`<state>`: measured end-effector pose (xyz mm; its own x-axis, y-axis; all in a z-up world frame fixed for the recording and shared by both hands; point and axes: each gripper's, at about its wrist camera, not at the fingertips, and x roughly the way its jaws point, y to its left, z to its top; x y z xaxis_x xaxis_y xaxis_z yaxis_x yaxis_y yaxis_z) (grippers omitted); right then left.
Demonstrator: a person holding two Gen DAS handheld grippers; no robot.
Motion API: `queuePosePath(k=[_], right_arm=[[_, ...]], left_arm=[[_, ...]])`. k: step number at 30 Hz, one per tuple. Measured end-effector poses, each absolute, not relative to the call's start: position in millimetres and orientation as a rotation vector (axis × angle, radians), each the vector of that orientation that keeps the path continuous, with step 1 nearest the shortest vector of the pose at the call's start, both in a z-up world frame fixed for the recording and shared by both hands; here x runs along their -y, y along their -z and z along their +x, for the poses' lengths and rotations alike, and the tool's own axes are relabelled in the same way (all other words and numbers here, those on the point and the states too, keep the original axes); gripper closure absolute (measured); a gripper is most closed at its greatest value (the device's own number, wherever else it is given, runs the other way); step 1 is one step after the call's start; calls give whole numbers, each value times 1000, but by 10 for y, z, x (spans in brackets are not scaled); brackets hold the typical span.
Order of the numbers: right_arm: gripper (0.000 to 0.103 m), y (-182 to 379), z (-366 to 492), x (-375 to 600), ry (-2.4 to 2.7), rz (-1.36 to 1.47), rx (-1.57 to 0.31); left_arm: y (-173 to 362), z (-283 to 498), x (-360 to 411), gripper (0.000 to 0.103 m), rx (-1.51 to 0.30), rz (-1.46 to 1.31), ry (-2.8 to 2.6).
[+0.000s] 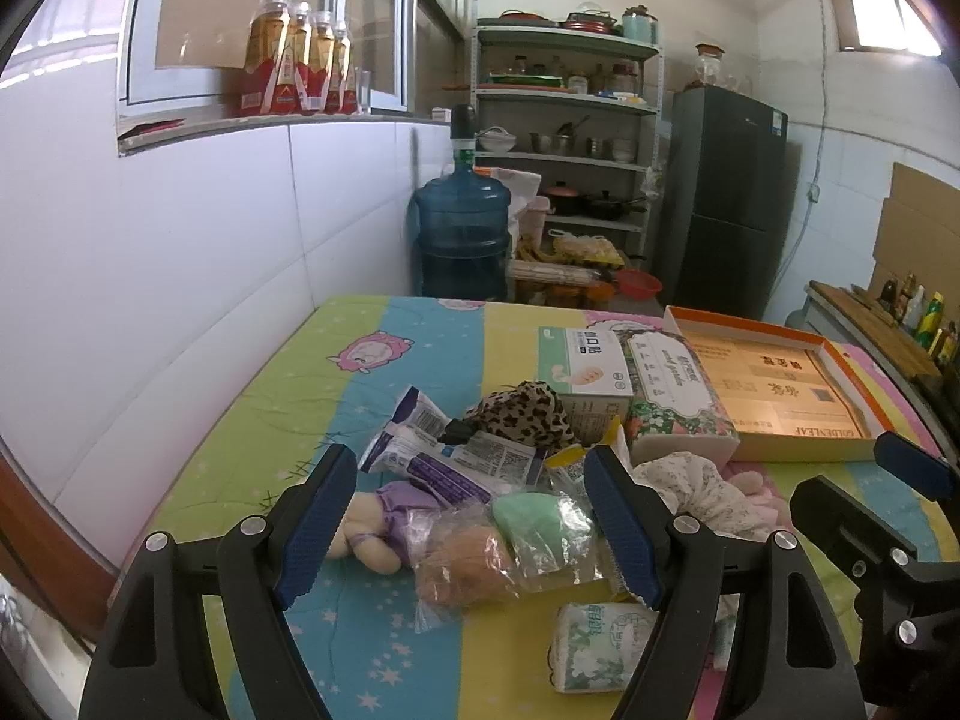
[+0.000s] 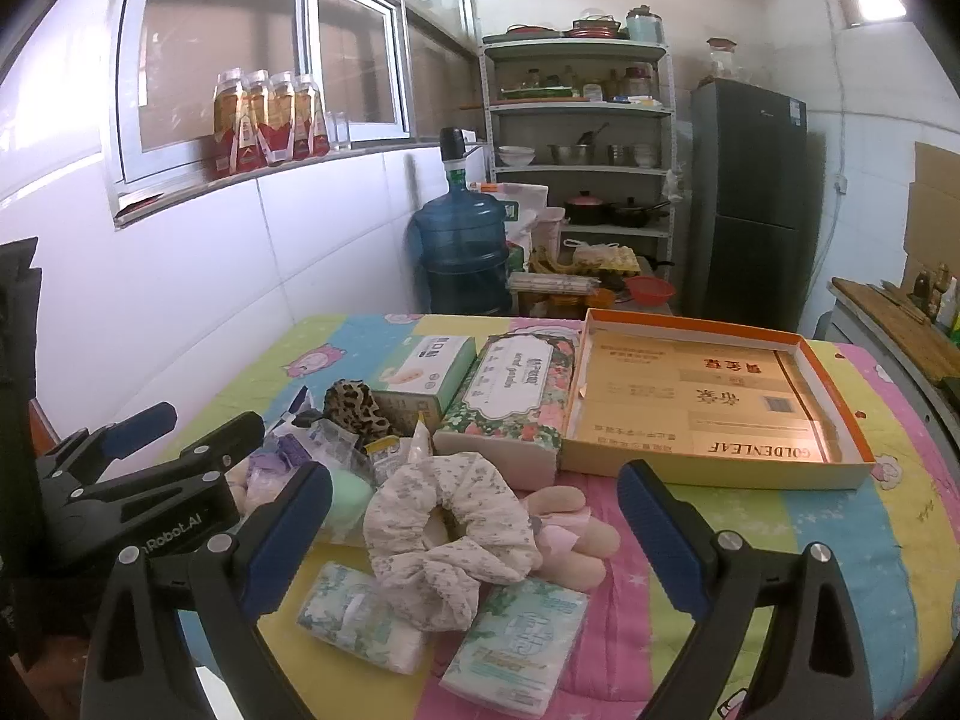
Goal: Organize soft objects
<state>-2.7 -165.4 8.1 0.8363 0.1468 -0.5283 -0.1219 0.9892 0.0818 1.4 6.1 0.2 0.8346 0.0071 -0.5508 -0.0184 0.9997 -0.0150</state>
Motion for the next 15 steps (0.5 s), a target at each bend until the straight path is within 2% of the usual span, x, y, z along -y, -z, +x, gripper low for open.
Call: queuePosePath(k=[15], right_arm=[[6,-105,-45,1670,-164,29,-559]], left_arm=[[2,21,-62,23,-583,-19,-11]])
